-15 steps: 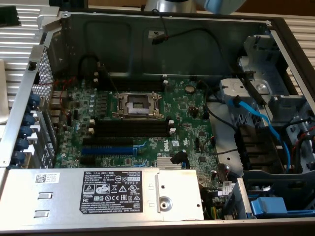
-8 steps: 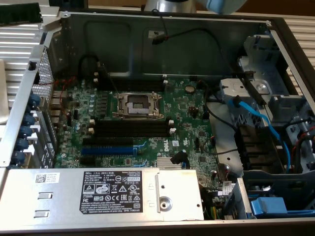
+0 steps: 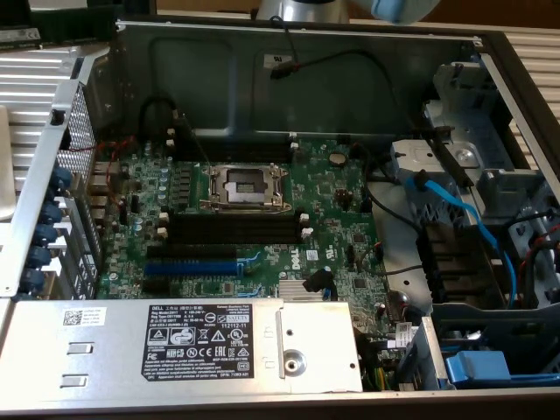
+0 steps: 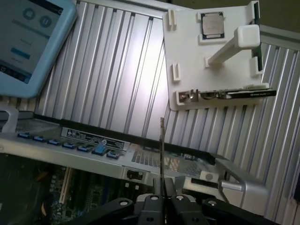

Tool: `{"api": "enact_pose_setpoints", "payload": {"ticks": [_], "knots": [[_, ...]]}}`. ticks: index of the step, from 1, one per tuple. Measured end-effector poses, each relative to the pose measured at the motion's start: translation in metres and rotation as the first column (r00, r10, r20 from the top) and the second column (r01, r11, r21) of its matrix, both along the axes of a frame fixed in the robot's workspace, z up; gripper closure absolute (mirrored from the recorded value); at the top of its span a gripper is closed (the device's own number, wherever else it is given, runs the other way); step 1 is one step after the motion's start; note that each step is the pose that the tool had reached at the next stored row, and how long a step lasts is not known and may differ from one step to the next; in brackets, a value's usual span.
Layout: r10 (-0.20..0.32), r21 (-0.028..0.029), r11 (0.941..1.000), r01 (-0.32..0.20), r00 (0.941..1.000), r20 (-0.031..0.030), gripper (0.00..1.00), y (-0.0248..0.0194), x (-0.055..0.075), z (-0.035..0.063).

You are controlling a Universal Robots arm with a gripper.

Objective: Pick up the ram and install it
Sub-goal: 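Insert the ram into the slot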

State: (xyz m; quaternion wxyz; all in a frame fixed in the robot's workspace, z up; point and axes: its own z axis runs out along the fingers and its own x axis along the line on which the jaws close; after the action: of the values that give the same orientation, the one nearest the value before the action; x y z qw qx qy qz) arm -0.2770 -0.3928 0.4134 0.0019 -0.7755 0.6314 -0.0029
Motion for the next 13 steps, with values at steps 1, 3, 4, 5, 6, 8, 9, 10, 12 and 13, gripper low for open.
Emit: {"api": "enact_pose_setpoints", "payload": {"ticks": [1,3,4,5,6,8,9,10,12,13], "knots": [[0.000,-0.0015,1.0000,0.000,1.0000,-0.0003,0.88,0.0000,0.004,0.0000],[0.000,-0.0025,1.0000,0.000,1.0000,-0.0008,0.88,0.0000,0.013,0.0000],[0.000,-0.0029,1.0000,0.000,1.0000,-0.0010,0.88,0.0001,0.017,0.0000],[0.000,-0.0031,1.0000,0.000,1.0000,-0.0011,0.88,0.0002,0.021,0.0001],[0.000,-0.0031,1.0000,0.000,1.0000,-0.0011,0.88,0.0002,0.026,0.0003],[0.000,-0.0031,1.0000,0.000,1.0000,-0.0011,0.88,0.0002,0.035,0.0008],[0.000,-0.0031,1.0000,0.000,1.0000,-0.0011,0.88,0.0002,0.039,0.0011],[0.000,-0.0031,1.0000,0.000,1.0000,-0.0010,0.88,0.0002,0.044,0.0013],[-0.001,-0.0043,1.0000,0.001,1.0000,-0.0011,0.88,0.0003,0.050,0.0019],[-0.004,-0.0055,1.0000,0.004,1.0000,-0.0011,0.88,0.0005,0.052,0.0022]]}}
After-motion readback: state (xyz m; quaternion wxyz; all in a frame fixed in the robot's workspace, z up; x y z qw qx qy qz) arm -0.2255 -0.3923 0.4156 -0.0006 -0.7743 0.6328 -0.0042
